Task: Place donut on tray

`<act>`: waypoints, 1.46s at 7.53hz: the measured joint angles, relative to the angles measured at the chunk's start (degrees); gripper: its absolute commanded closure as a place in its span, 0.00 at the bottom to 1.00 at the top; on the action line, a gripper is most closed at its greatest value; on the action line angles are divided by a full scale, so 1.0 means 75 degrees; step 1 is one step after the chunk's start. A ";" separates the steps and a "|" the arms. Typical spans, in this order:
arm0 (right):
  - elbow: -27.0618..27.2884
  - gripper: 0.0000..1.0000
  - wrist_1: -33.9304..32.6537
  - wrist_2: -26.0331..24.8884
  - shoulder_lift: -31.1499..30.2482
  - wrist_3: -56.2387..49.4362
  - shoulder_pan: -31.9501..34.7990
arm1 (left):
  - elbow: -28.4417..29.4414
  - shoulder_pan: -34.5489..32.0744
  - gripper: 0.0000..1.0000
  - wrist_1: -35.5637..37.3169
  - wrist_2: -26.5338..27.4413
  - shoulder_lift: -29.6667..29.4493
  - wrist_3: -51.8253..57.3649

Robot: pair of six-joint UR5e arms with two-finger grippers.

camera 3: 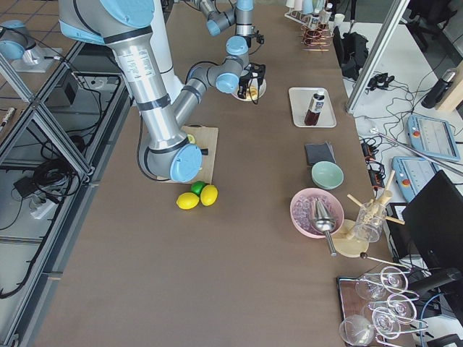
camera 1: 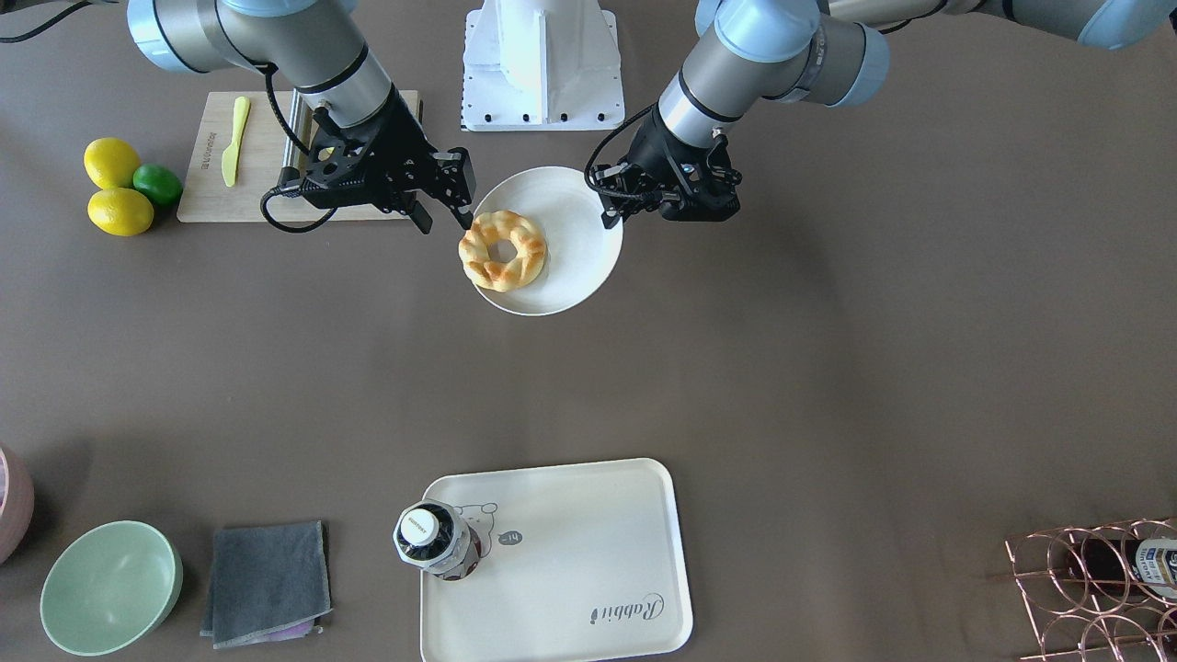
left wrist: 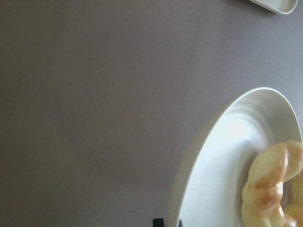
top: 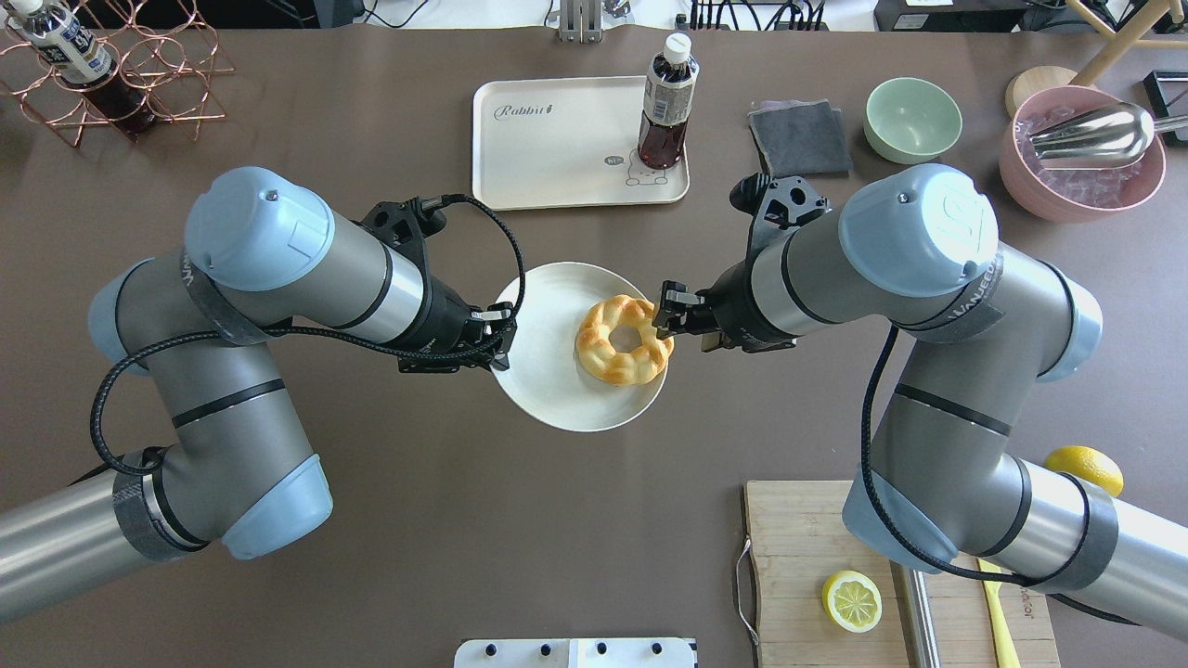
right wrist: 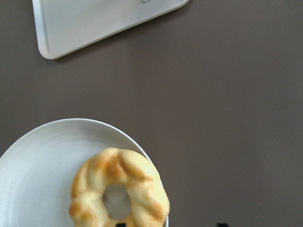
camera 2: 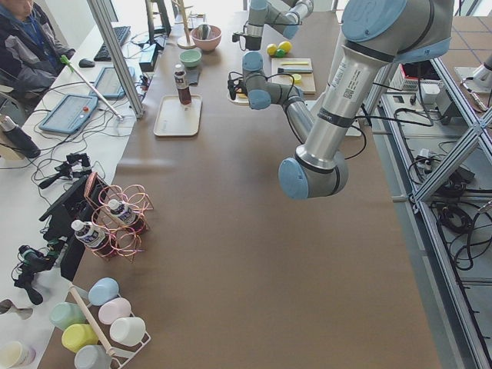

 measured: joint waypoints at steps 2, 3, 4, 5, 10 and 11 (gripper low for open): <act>0.0011 0.00 0.0009 0.0488 -0.0138 -0.0011 0.0461 | 0.0100 -0.0224 1.00 -0.0049 -0.0005 -0.0019 -0.0041; 0.0037 0.00 0.0011 0.0658 -0.0271 -0.0030 0.0653 | 0.0263 -0.0385 1.00 -0.0357 -0.0010 -0.0029 -0.0236; 0.0165 0.00 0.0018 0.0759 -0.0518 -0.0064 0.0776 | 0.0676 -0.0535 1.00 -0.1154 -0.0016 -0.0051 -0.0673; 0.0308 0.00 0.0033 0.0804 -0.0825 -0.0116 0.0864 | 0.1265 -0.0701 1.00 -0.1978 -0.0021 -0.0181 -0.1135; 0.0531 0.00 0.0108 0.1521 -0.2508 -0.2078 0.2018 | 0.4795 -0.1708 1.00 -0.3263 0.0416 -0.1860 -0.2613; 0.0571 0.00 0.0114 0.1666 -0.2712 -0.2383 0.2236 | 0.5557 -0.1665 1.00 -0.3730 0.0968 -0.2199 -0.3441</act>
